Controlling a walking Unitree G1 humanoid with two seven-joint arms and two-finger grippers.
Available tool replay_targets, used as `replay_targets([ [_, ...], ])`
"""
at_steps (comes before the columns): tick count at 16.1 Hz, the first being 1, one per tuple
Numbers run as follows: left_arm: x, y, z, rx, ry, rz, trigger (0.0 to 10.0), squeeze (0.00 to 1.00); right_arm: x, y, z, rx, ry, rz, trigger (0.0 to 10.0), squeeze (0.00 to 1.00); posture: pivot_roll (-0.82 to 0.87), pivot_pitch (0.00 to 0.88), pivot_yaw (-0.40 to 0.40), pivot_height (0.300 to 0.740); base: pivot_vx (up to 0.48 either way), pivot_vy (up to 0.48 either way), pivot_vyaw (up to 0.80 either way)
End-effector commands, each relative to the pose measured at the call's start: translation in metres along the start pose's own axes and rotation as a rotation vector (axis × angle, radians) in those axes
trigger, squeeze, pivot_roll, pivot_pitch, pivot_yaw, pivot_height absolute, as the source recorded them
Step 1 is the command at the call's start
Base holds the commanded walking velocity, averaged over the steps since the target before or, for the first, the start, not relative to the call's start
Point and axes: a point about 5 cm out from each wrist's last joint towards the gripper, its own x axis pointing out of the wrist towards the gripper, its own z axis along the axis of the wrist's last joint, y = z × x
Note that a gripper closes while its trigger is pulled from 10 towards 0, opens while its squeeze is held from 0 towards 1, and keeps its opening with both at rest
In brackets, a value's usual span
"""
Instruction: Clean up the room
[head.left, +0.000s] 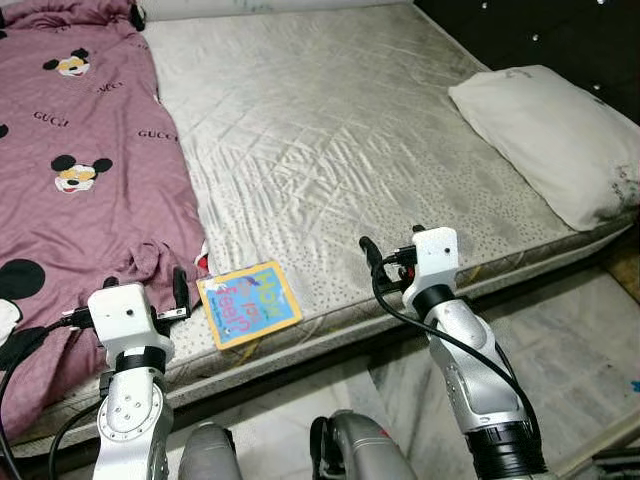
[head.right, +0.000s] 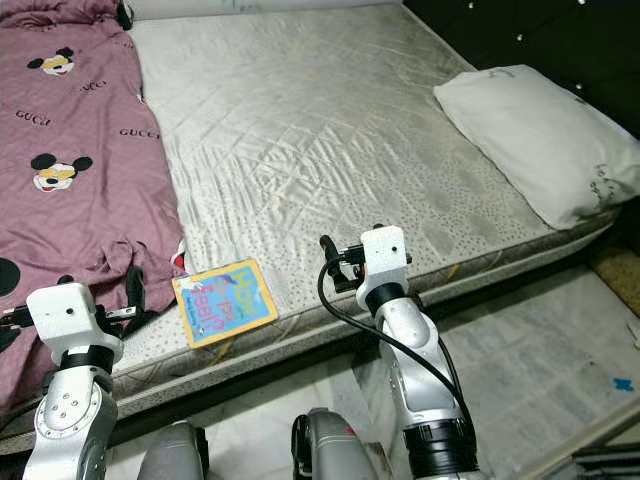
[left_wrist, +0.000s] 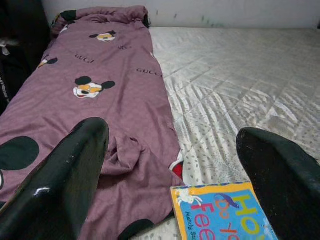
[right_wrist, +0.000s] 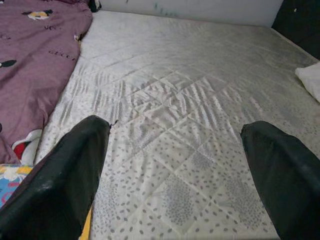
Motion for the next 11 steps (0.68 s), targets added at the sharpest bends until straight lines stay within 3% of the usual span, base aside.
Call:
replay_targets([
  [1, 0.002, -0.001, -0.003, 0.012, 0.010, -0.009, 10.0, 0.00, 0.002, 0.000, 0.000, -0.001, -0.004, 0.000, 10.0, 0.00, -0.01, 0.120, -0.055, 0.685, 0.000, 0.000, 0.00],
  [5, 0.008, -0.006, -0.001, 0.006, 0.000, -0.019, 10.0, 0.00, 0.006, 0.004, -0.002, -0.008, -0.006, 0.027, 10.0, 0.00, -0.01, 0.106, -0.048, 0.685, 0.000, 0.000, 0.00],
  [6, 0.007, -0.007, -0.001, 0.000, -0.003, -0.005, 10.0, 0.00, 0.008, 0.006, -0.003, -0.016, -0.002, 0.053, 10.0, 0.00, 0.00, 0.096, -0.085, 0.685, 0.000, 0.000, 0.00],
  [11, -0.011, 0.008, -0.002, -0.022, -0.014, 0.139, 10.0, 0.00, 0.025, 0.025, -0.004, -0.043, 0.015, 0.199, 10.0, 0.00, 0.07, 0.092, -0.193, 0.685, 0.000, 0.000, 0.00],
])
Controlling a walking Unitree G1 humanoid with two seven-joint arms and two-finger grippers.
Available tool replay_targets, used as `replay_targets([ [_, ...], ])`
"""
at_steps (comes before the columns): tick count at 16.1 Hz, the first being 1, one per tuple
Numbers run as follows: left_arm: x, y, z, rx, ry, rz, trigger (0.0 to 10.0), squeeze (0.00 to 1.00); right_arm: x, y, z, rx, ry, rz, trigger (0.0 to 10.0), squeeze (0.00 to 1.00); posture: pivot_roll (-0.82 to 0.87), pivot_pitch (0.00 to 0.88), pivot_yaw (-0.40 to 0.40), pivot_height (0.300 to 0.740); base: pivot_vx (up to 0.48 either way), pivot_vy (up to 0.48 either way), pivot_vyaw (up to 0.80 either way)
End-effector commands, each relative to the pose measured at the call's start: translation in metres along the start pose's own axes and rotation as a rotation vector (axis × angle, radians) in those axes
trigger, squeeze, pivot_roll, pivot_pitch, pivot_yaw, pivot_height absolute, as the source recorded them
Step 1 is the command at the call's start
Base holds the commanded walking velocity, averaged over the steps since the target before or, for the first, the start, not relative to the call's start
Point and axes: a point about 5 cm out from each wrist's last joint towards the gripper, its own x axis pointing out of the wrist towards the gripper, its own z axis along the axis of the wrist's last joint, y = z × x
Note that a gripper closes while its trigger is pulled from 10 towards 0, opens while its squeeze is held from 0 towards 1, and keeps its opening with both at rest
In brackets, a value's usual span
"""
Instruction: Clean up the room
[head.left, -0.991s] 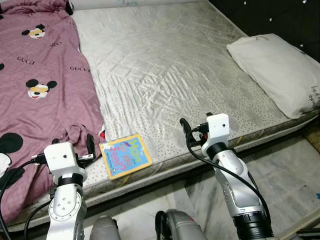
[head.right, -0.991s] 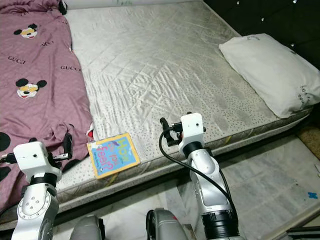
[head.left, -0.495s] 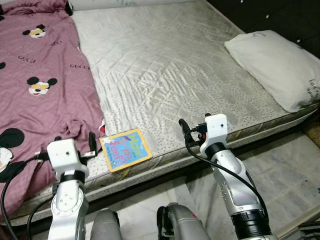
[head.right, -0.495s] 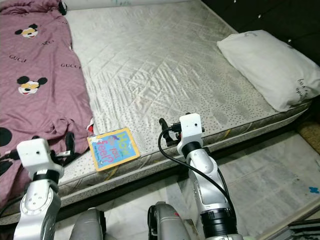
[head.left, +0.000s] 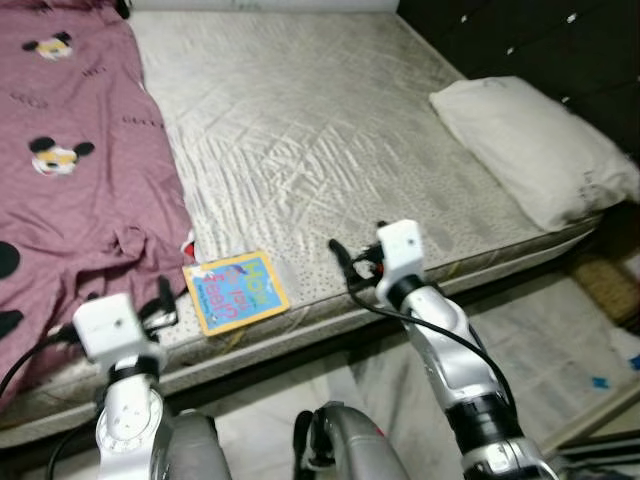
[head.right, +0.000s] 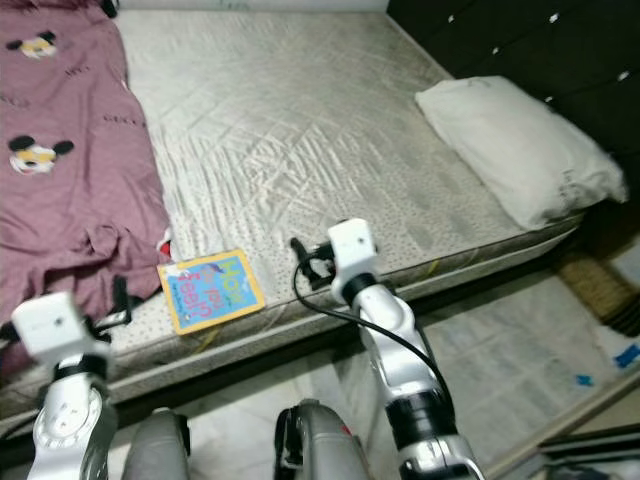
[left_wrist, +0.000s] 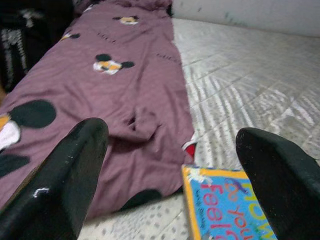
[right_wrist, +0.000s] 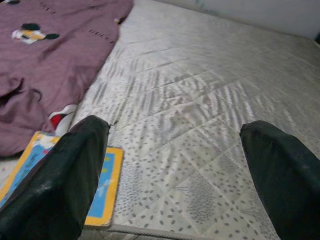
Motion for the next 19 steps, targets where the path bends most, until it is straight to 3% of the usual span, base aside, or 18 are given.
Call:
replay_targets([
  [1, -0.002, -0.001, 0.004, -0.003, -0.021, 0.003, 10.0, 0.00, 0.001, 0.000, -0.001, -0.008, 0.004, 0.011, 10.0, 0.00, 0.07, 0.089, -0.190, 0.685, 0.000, 0.000, 0.00],
  [3, 0.002, -0.005, 0.004, 0.002, -0.023, -0.024, 10.0, 0.00, 0.001, -0.001, 0.000, -0.010, -0.011, -0.007, 10.0, 0.00, 0.07, 0.088, -0.183, 0.685, 0.000, 0.000, 0.00],
  [6, 0.019, -0.022, 0.006, 0.007, -0.028, -0.128, 10.0, 0.00, -0.012, -0.012, -0.002, -0.009, -0.033, -0.107, 10.0, 0.00, -0.01, 0.074, -0.070, 0.685, 0.000, 0.000, 0.00],
  [10, 0.036, -0.039, 0.011, 0.010, -0.041, -0.217, 10.0, 0.00, -0.027, -0.023, -0.007, -0.009, -0.039, -0.200, 10.0, 0.00, -0.06, 0.063, 0.001, 0.685, 0.000, 0.000, 0.00],
  [19, 0.035, -0.030, 0.010, 0.030, -0.042, -0.202, 10.0, 0.00, -0.022, -0.009, -0.007, 0.013, -0.048, -0.167, 10.0, 0.00, -0.02, 0.084, -0.010, 0.685, 0.000, 0.000, 0.08],
])
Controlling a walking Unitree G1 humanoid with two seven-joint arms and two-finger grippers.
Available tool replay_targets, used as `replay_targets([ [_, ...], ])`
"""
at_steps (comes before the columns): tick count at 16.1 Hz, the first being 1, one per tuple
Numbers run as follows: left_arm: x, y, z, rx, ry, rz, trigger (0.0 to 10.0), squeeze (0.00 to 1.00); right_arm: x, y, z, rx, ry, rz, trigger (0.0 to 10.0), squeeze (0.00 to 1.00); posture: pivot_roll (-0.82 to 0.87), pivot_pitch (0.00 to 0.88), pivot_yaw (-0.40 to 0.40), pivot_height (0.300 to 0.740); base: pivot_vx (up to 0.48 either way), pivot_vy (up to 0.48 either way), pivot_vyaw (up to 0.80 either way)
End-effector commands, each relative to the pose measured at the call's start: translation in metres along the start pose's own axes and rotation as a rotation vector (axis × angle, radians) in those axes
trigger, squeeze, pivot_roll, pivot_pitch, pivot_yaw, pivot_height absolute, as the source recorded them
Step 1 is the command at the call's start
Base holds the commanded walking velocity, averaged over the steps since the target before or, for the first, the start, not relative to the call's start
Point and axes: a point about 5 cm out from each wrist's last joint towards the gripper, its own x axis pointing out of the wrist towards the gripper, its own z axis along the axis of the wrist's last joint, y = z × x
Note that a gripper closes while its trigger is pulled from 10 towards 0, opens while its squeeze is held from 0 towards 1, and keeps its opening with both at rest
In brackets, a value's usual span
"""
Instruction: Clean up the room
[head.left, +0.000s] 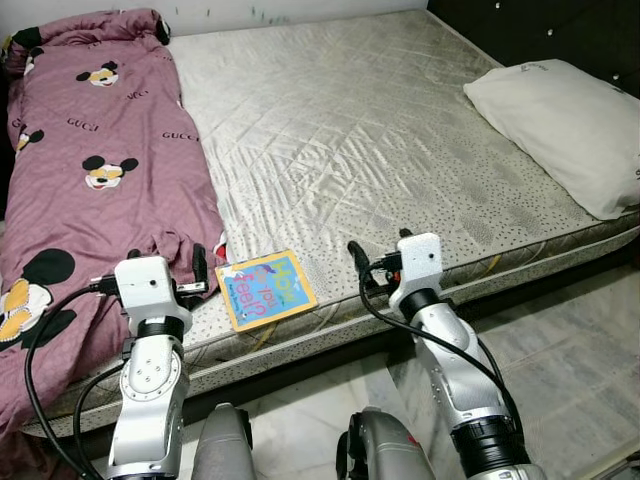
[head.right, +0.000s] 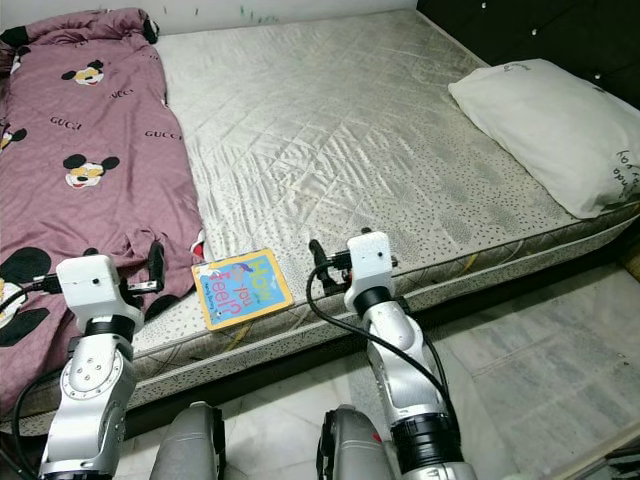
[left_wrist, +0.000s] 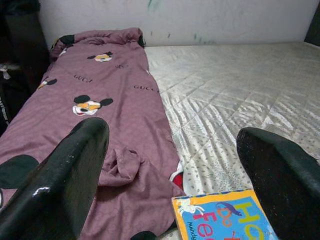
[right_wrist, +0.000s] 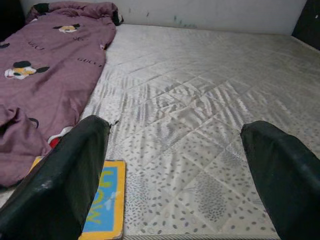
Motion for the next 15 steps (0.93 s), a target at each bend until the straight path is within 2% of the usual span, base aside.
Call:
replay_targets([
  [1, -0.0029, 0.0048, -0.0024, 0.010, 0.015, 0.006, 10.0, 0.00, 0.0001, 0.0010, 0.0040, -0.020, -0.017, 0.004, 10.0, 0.00, -0.02, 0.086, -0.011, 0.685, 0.000, 0.000, 0.76],
  [3, -0.0034, 0.0044, -0.0023, 0.008, 0.016, 0.008, 10.0, 0.00, 0.0001, 0.0006, 0.0037, -0.013, -0.015, 0.002, 10.0, 0.00, -0.02, 0.091, -0.015, 0.685, 0.000, 0.000, 0.76],
  [9, -0.0037, 0.0028, -0.0011, -0.010, 0.022, 0.007, 10.0, 0.00, -0.0007, -0.0033, 0.0048, 0.006, -0.011, -0.011, 10.0, 0.00, -0.02, 0.122, -0.023, 0.681, 0.000, 0.000, 0.00],
  [14, -0.0032, 0.0027, -0.0003, -0.015, 0.022, 0.014, 10.0, 0.00, 0.0006, -0.0038, 0.0058, 0.009, -0.010, -0.004, 10.0, 0.00, -0.02, 0.131, -0.030, 0.626, 0.000, 0.000, 0.00],
  [15, -0.0030, 0.0027, 0.0001, -0.019, 0.018, 0.012, 10.0, 0.00, 0.0009, -0.0038, 0.0058, 0.009, -0.010, -0.003, 10.0, 0.00, -0.02, 0.131, -0.030, 0.626, 0.000, 0.000, 0.00],
])
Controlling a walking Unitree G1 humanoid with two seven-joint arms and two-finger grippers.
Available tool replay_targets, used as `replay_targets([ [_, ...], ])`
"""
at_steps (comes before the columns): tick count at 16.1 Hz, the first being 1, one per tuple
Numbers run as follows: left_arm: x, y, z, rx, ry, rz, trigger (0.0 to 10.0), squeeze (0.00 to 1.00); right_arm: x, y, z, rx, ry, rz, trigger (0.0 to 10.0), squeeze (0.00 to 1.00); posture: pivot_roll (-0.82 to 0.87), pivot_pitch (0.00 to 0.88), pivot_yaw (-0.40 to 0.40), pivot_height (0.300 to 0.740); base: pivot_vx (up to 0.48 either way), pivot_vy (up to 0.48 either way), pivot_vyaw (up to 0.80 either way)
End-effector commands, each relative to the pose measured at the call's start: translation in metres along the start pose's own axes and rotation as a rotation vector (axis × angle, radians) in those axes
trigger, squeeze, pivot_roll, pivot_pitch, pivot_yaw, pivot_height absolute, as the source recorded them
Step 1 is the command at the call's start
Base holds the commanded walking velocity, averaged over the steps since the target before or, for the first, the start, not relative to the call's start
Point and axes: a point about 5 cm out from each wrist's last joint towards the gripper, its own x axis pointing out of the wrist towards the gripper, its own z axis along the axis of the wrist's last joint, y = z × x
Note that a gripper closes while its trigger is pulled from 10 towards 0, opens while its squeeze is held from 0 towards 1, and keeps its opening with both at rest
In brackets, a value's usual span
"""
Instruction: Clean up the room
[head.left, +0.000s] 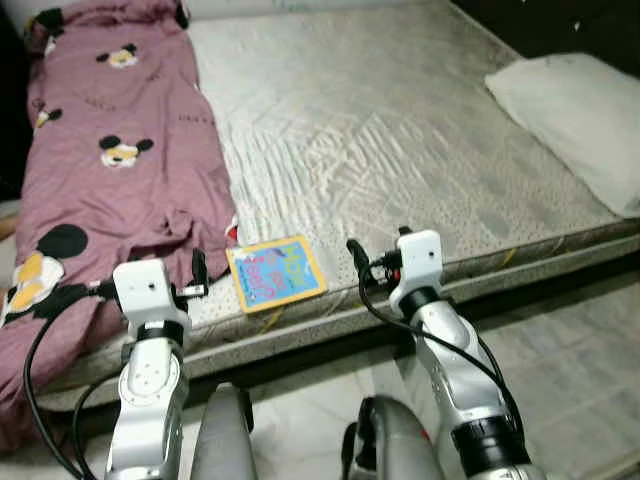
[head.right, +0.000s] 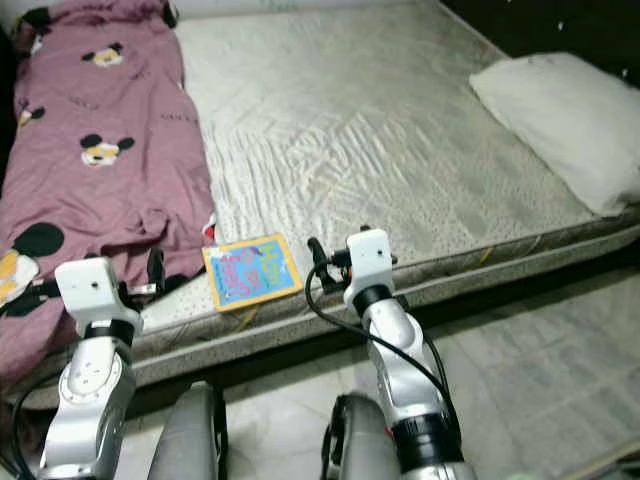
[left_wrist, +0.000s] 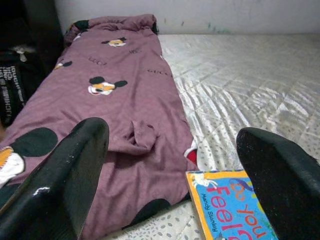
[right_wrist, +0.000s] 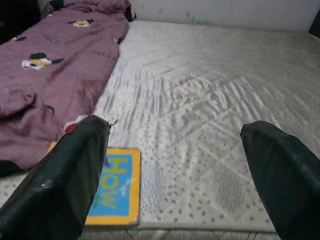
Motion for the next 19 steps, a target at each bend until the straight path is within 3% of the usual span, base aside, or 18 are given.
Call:
replay_targets([
  [1, 0.0001, 0.0005, 0.0029, -0.004, -0.009, -0.003, 10.0, 0.00, 0.0002, -0.0023, 0.0003, 0.002, 0.006, -0.001, 10.0, 0.00, -0.02, 0.130, -0.030, 0.626, 0.000, 0.000, 0.00],
  [7, 0.0010, -0.0005, 0.0048, -0.016, -0.021, -0.007, 10.0, 0.00, 0.0023, -0.0028, 0.0004, 0.002, 0.012, 0.001, 10.0, 0.00, -0.02, 0.129, -0.035, 0.626, 0.040, 0.000, 0.00],
  [19, -0.0005, -0.0025, 0.0044, -0.028, -0.020, -0.015, 10.0, 0.00, 0.0029, -0.0015, -0.0004, -0.026, 0.018, 0.024, 10.0, 0.00, -0.02, 0.126, -0.043, 0.626, 0.340, 0.000, 0.04],
])
